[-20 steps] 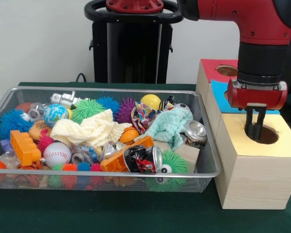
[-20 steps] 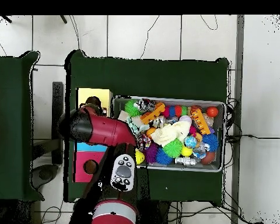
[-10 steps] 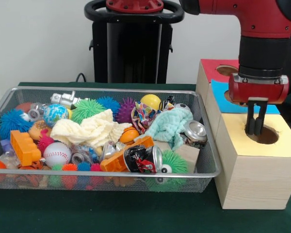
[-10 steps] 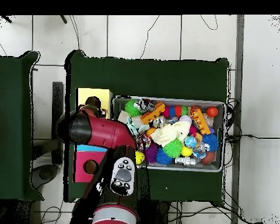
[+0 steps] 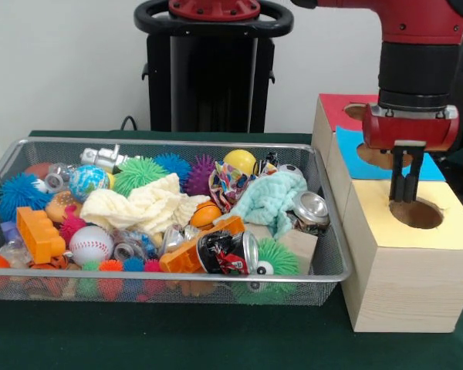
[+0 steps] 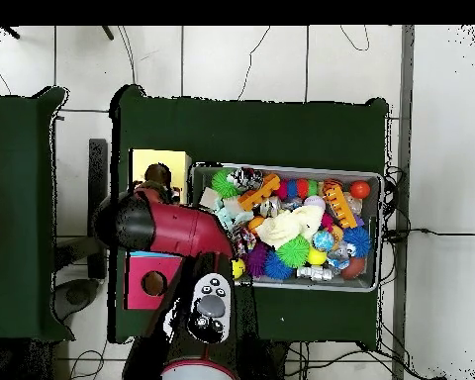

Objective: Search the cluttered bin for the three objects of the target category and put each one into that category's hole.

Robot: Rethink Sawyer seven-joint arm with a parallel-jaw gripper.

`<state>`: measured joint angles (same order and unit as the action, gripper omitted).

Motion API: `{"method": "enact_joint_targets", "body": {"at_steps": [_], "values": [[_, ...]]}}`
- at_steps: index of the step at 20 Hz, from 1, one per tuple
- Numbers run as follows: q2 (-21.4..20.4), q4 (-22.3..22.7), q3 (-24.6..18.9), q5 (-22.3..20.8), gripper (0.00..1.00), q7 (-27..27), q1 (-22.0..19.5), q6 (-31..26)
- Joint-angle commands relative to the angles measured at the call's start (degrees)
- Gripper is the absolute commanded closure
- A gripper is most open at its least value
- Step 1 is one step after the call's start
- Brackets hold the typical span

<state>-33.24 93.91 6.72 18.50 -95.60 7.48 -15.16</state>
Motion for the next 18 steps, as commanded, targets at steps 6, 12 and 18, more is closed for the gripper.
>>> {"method": "enact_joint_targets", "body": {"at_steps": [6, 12, 18], "values": [[0.52, 10.31, -1.97, -12.63, 1.0, 3.24, -8.91, -8.01], [0.57, 11.98, -5.23, -20.94, 1.0, 7.05, -16.18, -5.72], [0.97, 11.55, -8.88, -28.8, 1.0, 9.37, -23.27, -6.2]]}}
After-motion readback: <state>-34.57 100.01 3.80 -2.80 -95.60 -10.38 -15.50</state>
